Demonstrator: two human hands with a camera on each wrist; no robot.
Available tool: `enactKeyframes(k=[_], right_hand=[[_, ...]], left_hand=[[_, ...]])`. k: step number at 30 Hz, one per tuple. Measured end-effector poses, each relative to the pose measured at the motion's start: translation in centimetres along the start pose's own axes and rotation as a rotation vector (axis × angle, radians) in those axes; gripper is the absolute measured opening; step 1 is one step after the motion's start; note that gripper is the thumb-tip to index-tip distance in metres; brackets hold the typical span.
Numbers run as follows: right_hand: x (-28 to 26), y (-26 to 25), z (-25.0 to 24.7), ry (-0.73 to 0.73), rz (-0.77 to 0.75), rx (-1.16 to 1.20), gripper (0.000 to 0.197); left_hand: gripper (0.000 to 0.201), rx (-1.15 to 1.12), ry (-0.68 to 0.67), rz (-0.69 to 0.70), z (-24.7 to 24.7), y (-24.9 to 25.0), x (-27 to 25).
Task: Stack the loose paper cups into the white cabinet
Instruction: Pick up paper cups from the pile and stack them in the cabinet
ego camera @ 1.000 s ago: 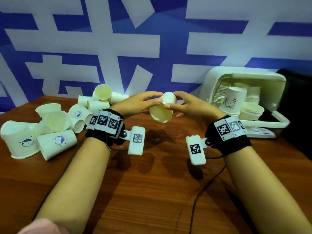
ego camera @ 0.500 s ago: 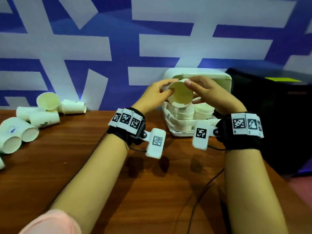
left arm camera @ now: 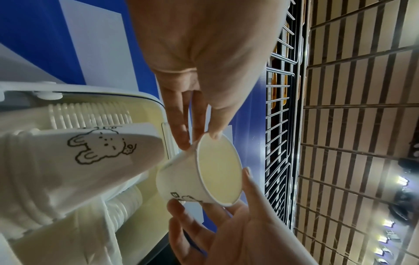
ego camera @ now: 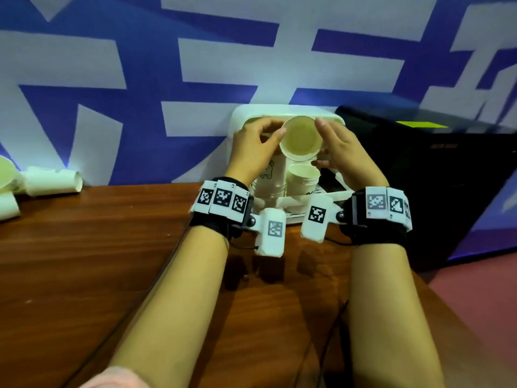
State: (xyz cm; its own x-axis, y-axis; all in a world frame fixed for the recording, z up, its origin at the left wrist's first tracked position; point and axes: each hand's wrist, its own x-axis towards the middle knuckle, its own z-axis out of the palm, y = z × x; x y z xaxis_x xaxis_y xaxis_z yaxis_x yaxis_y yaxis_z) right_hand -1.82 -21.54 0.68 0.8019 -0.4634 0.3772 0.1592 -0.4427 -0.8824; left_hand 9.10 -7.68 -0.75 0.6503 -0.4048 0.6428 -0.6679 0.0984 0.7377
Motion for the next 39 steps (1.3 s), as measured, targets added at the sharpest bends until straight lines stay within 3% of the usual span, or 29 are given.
enactKeyframes(k=[7, 10, 16, 24, 39], right_hand=[[0.1, 0.1, 0.4, 0.018, -0.048, -0.011, 0.038], [0.4, 0.4, 0.0, 0.053, -0.043, -0.053, 0.045], [0.5, 1.2, -0.4, 0.114, -0.003, -0.168, 0.045], [0.9, 2.2, 0.3, 0.151, 0.018, -0.211, 0.048], [1.1, 4.5, 1.2, 0.247, 0.276, -0.170, 0.056]], left_hand=[[0.025, -0.087, -0.057, 0.008, 0.4, 0.2, -0.5], [0.039, -0.014, -0.083, 0.027, 1.1, 0.4, -1.1], [0.069, 0.044, -0.258, 0.039, 1.9, 0.3, -1.7], [0.069, 0.264, -0.288, 0.097, 2.3, -0.3, -1.8], [0.067, 0.408, -0.456, 0.033, 3.1, -0.6, -2.6]])
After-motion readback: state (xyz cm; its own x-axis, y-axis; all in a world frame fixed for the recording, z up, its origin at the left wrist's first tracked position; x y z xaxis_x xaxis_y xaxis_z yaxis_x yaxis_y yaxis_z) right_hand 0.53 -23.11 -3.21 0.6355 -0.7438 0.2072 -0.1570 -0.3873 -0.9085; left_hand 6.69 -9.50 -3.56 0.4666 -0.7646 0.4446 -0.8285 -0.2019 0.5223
